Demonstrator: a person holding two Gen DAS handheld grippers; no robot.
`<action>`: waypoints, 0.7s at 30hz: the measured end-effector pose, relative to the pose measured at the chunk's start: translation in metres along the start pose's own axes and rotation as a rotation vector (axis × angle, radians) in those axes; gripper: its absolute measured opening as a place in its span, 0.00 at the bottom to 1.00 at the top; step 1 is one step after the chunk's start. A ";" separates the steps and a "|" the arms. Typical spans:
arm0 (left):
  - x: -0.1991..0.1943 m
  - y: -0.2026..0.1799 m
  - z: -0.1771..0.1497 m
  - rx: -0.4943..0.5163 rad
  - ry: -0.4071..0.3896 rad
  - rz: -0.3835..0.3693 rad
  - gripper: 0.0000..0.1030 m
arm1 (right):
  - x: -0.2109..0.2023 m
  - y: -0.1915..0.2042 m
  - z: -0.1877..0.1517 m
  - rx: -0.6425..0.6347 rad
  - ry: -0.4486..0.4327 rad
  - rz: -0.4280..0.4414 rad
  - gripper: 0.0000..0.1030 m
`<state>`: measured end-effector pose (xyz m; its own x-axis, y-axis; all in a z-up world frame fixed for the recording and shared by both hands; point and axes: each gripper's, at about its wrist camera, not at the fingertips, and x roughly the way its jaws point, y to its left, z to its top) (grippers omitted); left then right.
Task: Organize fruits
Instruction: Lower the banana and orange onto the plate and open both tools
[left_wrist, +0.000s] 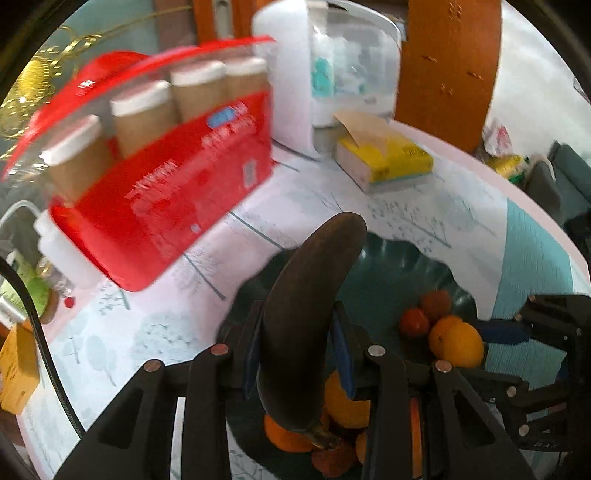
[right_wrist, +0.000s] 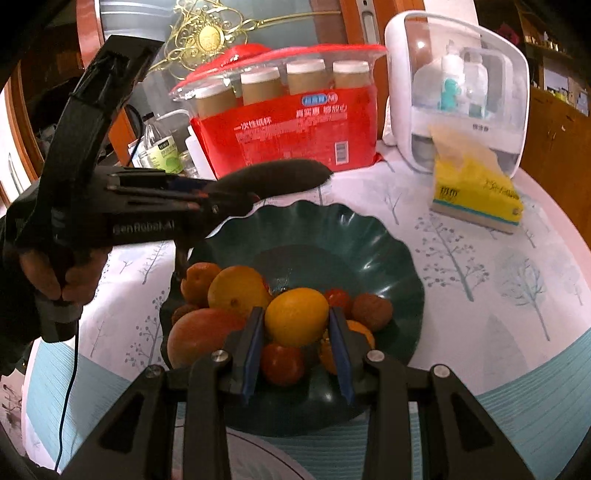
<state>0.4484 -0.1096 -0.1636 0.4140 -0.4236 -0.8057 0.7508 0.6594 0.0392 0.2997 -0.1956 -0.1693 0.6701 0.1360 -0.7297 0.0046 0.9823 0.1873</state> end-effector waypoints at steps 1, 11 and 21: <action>0.003 -0.002 -0.002 0.008 0.010 -0.006 0.32 | 0.002 0.000 0.000 0.002 0.004 0.005 0.34; -0.009 0.000 0.003 -0.036 -0.037 0.008 0.55 | 0.000 0.007 0.001 -0.005 0.006 0.021 0.49; -0.048 0.000 -0.036 -0.211 0.062 0.078 0.62 | -0.036 0.015 -0.002 0.002 0.002 0.026 0.66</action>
<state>0.4102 -0.0671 -0.1458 0.4293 -0.3319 -0.8400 0.5908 0.8067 -0.0168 0.2744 -0.1856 -0.1420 0.6685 0.1613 -0.7260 -0.0113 0.9783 0.2070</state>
